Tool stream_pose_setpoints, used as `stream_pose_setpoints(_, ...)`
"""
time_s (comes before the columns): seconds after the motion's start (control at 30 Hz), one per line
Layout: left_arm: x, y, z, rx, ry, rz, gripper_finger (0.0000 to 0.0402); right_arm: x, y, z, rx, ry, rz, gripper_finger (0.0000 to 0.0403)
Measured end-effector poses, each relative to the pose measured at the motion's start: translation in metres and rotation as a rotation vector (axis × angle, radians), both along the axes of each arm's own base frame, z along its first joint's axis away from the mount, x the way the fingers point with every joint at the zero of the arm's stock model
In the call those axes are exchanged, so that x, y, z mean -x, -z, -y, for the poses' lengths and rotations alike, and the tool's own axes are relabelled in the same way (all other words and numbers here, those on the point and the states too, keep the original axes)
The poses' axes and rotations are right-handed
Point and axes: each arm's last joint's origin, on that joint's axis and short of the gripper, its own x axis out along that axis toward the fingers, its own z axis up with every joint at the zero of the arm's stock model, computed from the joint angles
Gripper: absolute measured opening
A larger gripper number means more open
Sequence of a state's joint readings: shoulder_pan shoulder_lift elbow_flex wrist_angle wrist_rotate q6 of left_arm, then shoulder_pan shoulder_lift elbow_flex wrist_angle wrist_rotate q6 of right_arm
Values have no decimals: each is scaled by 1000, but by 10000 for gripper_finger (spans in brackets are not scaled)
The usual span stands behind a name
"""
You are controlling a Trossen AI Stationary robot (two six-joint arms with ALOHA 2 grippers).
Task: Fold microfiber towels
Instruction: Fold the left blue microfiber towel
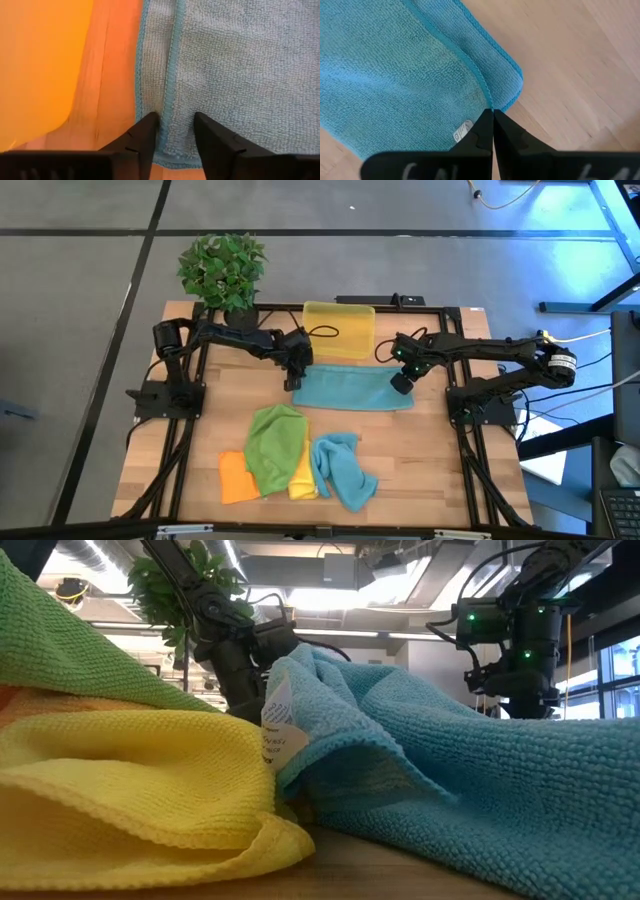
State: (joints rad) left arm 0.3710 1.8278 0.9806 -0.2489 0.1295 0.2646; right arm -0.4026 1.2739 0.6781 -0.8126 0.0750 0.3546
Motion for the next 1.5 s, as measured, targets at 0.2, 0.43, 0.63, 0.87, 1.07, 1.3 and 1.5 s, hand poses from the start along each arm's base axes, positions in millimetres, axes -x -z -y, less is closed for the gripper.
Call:
stream_pose_setpoints(0.2, 0, 0, 0, 7, -27, 0, 59, 0, 0, 0, -13, 1, 5, 5)
stream_pose_setpoints(0.43, 1, -1, 0, 19, -53, -1, 13, 0, 0, -1, -23, 0, 9, 5)
stream_pose_setpoints(0.63, 4, -3, 1, 41, -72, -16, 18, 0, 0, -1, -23, 0, 9, 5)
stream_pose_setpoints(0.87, 5, -4, 2, 49, -72, -29, 76, 0, 0, -1, -24, -1, 10, 5)
stream_pose_setpoints(1.07, 6, -4, 2, 60, -89, -31, 119, 0, 0, -1, -25, -2, 10, 5)
stream_pose_setpoints(1.3, 3, -15, 3, 128, -42, -75, 140, 0, 0, -1, -27, -6, 11, 5)
stream_pose_setpoints(1.5, -6, -30, 0, 97, -17, -61, 142, -1, 0, -1, -42, -9, 17, 5)
